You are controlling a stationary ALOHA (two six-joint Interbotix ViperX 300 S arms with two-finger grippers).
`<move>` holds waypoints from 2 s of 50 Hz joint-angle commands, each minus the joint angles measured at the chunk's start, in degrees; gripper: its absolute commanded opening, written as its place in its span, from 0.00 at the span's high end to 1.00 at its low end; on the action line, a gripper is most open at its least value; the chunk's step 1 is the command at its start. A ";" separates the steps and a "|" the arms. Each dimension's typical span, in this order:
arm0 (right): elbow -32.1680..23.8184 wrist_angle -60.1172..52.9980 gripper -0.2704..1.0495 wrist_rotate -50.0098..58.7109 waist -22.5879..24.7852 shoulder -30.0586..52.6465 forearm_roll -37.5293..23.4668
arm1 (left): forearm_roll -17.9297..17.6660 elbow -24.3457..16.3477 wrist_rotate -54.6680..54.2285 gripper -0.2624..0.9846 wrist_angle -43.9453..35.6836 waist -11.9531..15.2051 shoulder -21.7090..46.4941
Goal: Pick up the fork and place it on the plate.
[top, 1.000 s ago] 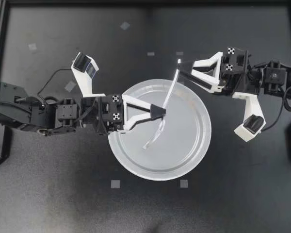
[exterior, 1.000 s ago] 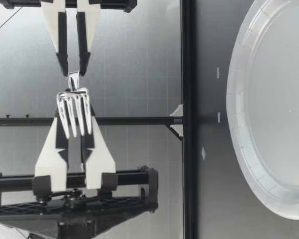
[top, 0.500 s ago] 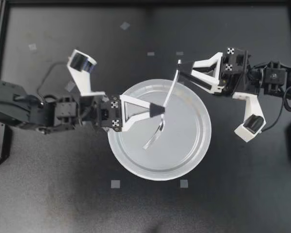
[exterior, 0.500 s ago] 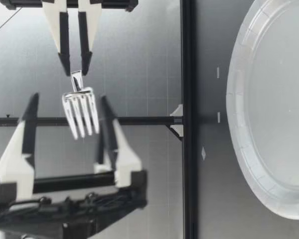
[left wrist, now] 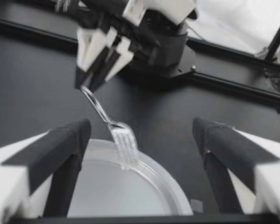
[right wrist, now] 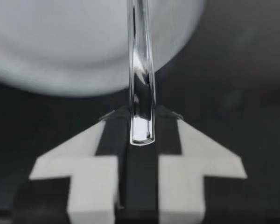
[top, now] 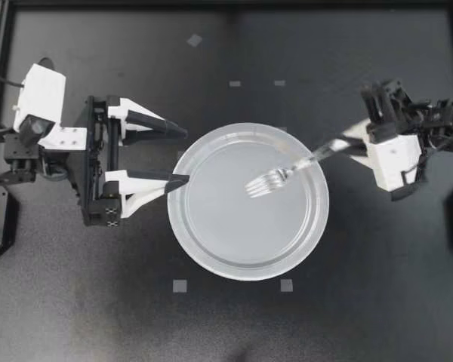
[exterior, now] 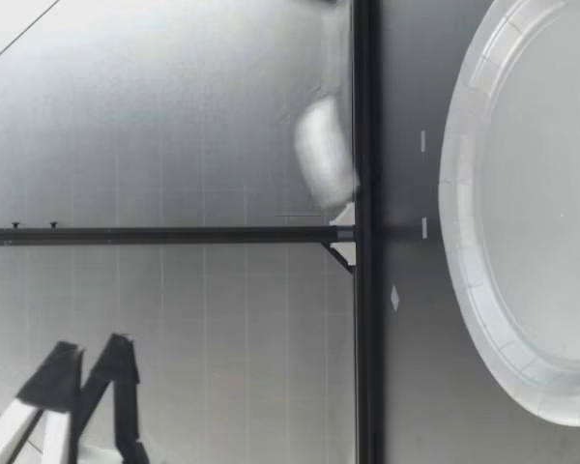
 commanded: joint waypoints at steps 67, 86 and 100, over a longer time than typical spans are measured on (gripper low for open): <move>4.57 13.62 0.74 18.81 -4.66 3.34 -2.02 | 2.46 0.00 0.35 0.11 -7.47 -2.46 5.45; 3.96 13.54 0.42 18.90 -4.66 3.78 -1.93 | 2.46 0.62 0.35 0.12 -7.47 -2.46 5.45; 3.60 13.97 0.41 18.72 -4.66 2.99 -1.93 | 2.46 0.79 0.35 0.12 -7.56 -2.46 5.45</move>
